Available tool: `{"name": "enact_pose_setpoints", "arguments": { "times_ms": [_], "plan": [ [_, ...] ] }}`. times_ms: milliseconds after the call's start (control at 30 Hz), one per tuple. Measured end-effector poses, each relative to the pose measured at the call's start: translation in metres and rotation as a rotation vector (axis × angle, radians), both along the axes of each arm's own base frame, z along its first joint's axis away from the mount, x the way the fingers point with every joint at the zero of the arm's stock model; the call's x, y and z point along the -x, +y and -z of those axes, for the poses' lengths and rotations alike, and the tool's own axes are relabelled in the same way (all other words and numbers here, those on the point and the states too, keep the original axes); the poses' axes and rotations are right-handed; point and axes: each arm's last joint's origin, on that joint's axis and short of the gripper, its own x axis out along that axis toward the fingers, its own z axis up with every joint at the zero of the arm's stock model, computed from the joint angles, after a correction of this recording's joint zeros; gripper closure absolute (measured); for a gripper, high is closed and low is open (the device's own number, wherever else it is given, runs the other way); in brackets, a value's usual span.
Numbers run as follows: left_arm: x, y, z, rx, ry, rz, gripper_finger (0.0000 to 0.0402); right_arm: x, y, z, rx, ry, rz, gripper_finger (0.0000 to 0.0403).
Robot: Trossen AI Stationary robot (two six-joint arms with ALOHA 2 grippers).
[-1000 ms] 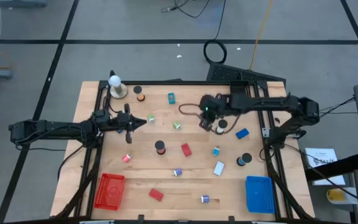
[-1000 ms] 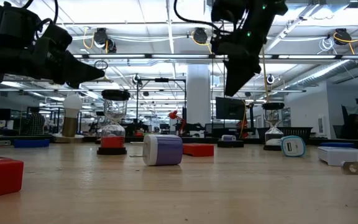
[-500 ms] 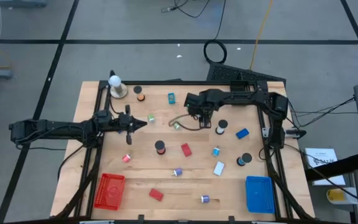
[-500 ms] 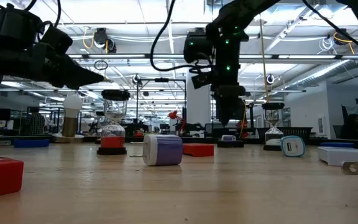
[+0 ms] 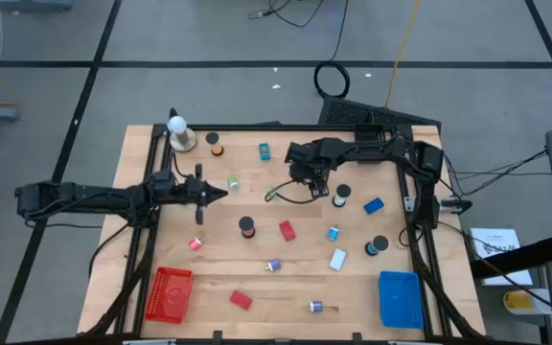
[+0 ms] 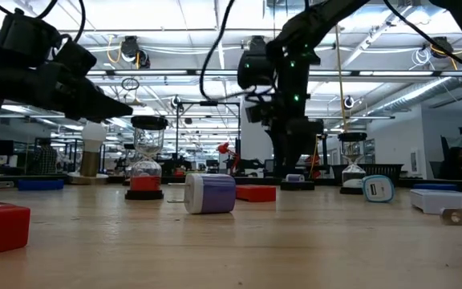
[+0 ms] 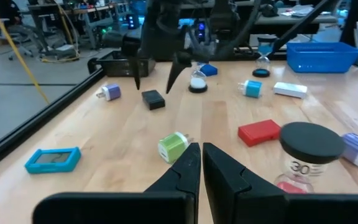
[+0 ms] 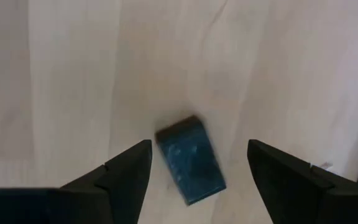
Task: Pick & Place Office items
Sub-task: Put the black digital clock into the blue bin
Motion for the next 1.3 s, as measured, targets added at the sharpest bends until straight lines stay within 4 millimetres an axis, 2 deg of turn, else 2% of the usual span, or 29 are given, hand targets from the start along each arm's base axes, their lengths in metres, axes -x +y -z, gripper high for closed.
{"name": "enact_pose_setpoints", "arguments": {
  "times_ms": [300, 800, 900, 1133, 1300],
  "plan": [
    [-0.001, -0.002, -0.002, -0.038, -0.016, 0.022, 0.0376, 0.011, -0.009, 0.017, -0.001, 0.019, -0.012, 0.0144],
    [-0.001, -0.002, -0.002, -0.039, -0.015, 0.021, 0.0376, 0.019, -0.029, 0.026, -0.037, 0.025, 0.04, 0.0148],
    [-0.001, -0.002, -0.002, -0.04, -0.015, 0.021, 0.0376, 0.019, -0.032, 0.033, -0.041, 0.04, 0.048, 0.016],
    [-0.001, -0.002, -0.002, -0.04, -0.012, 0.015, 0.0376, 0.019, -0.035, 0.032, -0.036, 0.023, 0.065, 0.0204],
    [-0.001, -0.002, 0.0, -0.038, 0.0, 0.013, 0.0376, 0.021, -0.039, 0.032, -0.042, 0.011, 0.147, 0.0241]
  ]
}}
